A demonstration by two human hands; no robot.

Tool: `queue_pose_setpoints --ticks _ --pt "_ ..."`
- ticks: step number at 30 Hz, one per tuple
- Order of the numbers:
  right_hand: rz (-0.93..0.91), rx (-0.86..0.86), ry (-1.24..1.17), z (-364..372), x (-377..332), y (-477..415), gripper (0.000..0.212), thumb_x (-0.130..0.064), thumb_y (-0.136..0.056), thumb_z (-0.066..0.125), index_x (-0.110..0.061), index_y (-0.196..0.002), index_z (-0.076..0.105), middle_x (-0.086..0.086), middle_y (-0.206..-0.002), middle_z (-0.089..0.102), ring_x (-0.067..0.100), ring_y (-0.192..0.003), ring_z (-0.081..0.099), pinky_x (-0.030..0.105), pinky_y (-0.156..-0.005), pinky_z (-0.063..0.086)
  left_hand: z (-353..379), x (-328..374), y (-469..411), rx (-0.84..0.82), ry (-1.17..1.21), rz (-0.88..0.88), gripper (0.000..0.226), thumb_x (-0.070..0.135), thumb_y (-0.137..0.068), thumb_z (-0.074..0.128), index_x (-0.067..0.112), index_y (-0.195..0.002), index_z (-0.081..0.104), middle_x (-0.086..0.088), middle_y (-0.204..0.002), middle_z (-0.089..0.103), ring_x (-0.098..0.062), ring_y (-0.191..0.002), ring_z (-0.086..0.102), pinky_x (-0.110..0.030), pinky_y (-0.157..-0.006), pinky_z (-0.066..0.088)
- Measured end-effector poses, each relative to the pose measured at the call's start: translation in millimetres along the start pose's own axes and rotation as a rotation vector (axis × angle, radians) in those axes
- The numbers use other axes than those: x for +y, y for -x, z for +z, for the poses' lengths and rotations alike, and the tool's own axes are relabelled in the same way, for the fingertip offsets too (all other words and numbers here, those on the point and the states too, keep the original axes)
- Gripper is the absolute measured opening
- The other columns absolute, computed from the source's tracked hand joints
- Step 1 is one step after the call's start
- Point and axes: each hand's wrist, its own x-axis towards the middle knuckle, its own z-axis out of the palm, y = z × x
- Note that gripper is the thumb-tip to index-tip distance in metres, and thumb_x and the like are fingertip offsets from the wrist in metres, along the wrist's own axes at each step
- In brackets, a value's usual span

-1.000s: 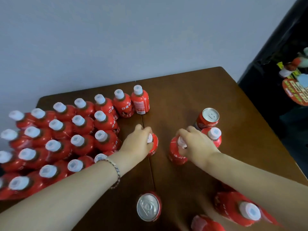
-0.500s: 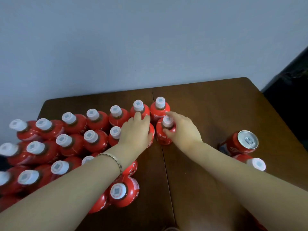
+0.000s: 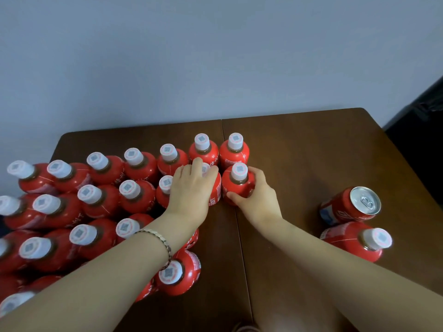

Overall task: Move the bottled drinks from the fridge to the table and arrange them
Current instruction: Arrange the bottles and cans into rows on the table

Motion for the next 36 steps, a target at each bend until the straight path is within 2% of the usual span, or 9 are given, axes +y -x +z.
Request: queue_pose_setpoints --ticks 6,10,13,15,17,19,24,29,36 --pt "0.062 -0.113 0.072 -11.4 -5.2 -16.2 0.091 -0.026 -0.070 0.081 -0.021 -0.142 0.026 0.004 -0.136 0.049 0.021 -0.123 0.050 0.027 -0.096 0.041 2.8 -2.4 0.1 0.010 0.075 -0.038 0.068 0.024 -0.047 0.089 0.012 -0.109 0.063 -0.016 -0.095 0.058 -0.035 -0.074 0.059 -0.041 -0.067 0.049" --pt "0.102 -0.386 0.120 -31.9 -14.4 -35.1 0.130 -0.022 -0.062 0.086 -0.020 -0.149 -0.010 0.006 -0.156 0.013 0.021 -0.143 0.018 0.037 -0.114 0.021 -25.7 -9.0 -25.6 0.143 0.259 -0.099 0.059 0.045 -0.079 0.061 0.009 -0.125 0.051 -0.020 -0.131 0.046 -0.037 -0.118 0.048 -0.046 -0.094 0.043" --pt "0.066 -0.406 -0.096 -38.4 -31.9 -44.2 0.114 -0.023 -0.076 0.075 -0.021 -0.150 -0.012 -0.001 -0.157 0.013 0.017 -0.142 0.020 0.032 -0.111 0.023 -47.9 -24.5 -72.7 -0.092 0.425 -0.201 0.065 0.047 -0.089 0.052 0.016 -0.142 0.031 -0.009 -0.155 0.018 -0.026 -0.140 0.025 -0.039 -0.110 0.026" --pt "0.064 -0.429 -0.219 -33.6 -42.2 -54.8 0.106 -0.042 -0.076 0.071 -0.025 -0.151 -0.002 -0.003 -0.155 0.020 0.016 -0.141 0.026 0.032 -0.112 0.023 -48.0 -36.4 -99.2 -0.336 0.474 -0.248 0.070 0.056 -0.088 0.050 0.018 -0.143 0.030 -0.005 -0.153 0.027 -0.022 -0.138 0.031 -0.034 -0.108 0.027" --pt "0.169 -0.476 -0.349 -25.9 -48.0 -68.7 0.094 -0.072 -0.064 0.063 -0.029 -0.143 0.034 0.000 -0.143 0.046 0.022 -0.131 0.044 0.040 -0.114 0.026 -41.4 -47.0 -114.3 -0.522 0.426 -0.226 0.073 0.065 -0.083 0.048 0.019 -0.140 0.038 -0.002 -0.147 0.040 -0.021 -0.133 0.039 -0.032 -0.106 0.029" --pt "0.231 -0.443 -0.468 -19.1 -50.1 -84.4 0.056 -0.074 -0.078 0.043 -0.028 -0.104 0.062 -0.002 -0.101 0.067 0.017 -0.099 0.063 0.038 -0.106 0.036 -34.3 -52.6 -120.6 -0.650 0.362 -0.174 0.072 0.070 -0.082 0.045 0.020 -0.133 0.048 -0.001 -0.142 0.046 -0.021 -0.128 0.043 -0.034 -0.106 0.033" --pt "0.202 -0.394 -0.361 -9.6 -46.4 -107.9 0.049 -0.071 -0.079 0.046 -0.030 -0.102 0.059 0.003 -0.104 0.068 0.025 -0.103 0.063 0.049 -0.105 0.040 -20.1 -50.2 -114.1 -0.613 0.433 -0.160 0.056 0.065 -0.086 0.043 0.024 -0.121 0.056 0.004 -0.127 0.056 -0.018 -0.113 0.052 -0.030 -0.089 0.038" --pt "0.208 -0.379 -0.235 -5.4 -42.7 -113.5 0.078 -0.079 -0.054 0.050 -0.033 -0.117 0.056 0.003 -0.116 0.065 0.027 -0.106 0.062 0.053 -0.102 0.041 -12.1 -52.3 -112.0 -0.477 0.305 -0.153 0.038 0.059 -0.087 0.041 0.033 -0.108 0.059 0.005 -0.114 0.062 -0.017 -0.096 0.053 -0.030 -0.077 0.038" --pt "0.185 -0.377 -0.135 -10.2 -42.9 -102.8 0.060 -0.069 -0.086 0.033 -0.033 -0.133 0.045 -0.001 -0.128 0.055 0.025 -0.115 0.053 0.045 -0.093 0.041 -11.0 -53.1 -110.1 -0.453 0.274 -0.137 0.034 0.054 -0.086 0.042 0.033 -0.105 0.060 0.005 -0.111 0.063 -0.020 -0.100 0.055 -0.030 -0.075 0.037"
